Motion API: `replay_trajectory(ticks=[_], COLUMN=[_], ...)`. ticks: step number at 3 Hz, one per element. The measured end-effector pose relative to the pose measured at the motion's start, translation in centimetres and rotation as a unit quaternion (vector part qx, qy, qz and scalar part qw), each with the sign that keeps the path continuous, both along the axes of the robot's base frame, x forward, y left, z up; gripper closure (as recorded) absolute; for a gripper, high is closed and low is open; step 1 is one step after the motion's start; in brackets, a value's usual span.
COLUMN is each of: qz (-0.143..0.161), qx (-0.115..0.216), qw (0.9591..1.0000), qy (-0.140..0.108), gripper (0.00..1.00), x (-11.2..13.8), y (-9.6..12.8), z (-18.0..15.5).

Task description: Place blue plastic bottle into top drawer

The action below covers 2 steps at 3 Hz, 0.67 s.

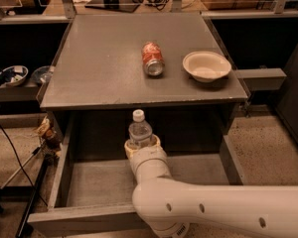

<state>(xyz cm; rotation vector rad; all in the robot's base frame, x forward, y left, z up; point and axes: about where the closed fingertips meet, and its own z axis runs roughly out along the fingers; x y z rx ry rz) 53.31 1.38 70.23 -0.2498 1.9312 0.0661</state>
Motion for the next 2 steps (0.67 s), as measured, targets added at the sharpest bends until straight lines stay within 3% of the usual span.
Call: replay_trajectory(ticks=[1,2], qz=[0.000,-0.005], qx=[0.000,0.009], qw=[1.0000,0.9998], qy=[0.000,0.018], gripper=[1.00,1.00], x=[0.0,-0.7], y=[0.0,-0.2], z=[0.0,-1.6])
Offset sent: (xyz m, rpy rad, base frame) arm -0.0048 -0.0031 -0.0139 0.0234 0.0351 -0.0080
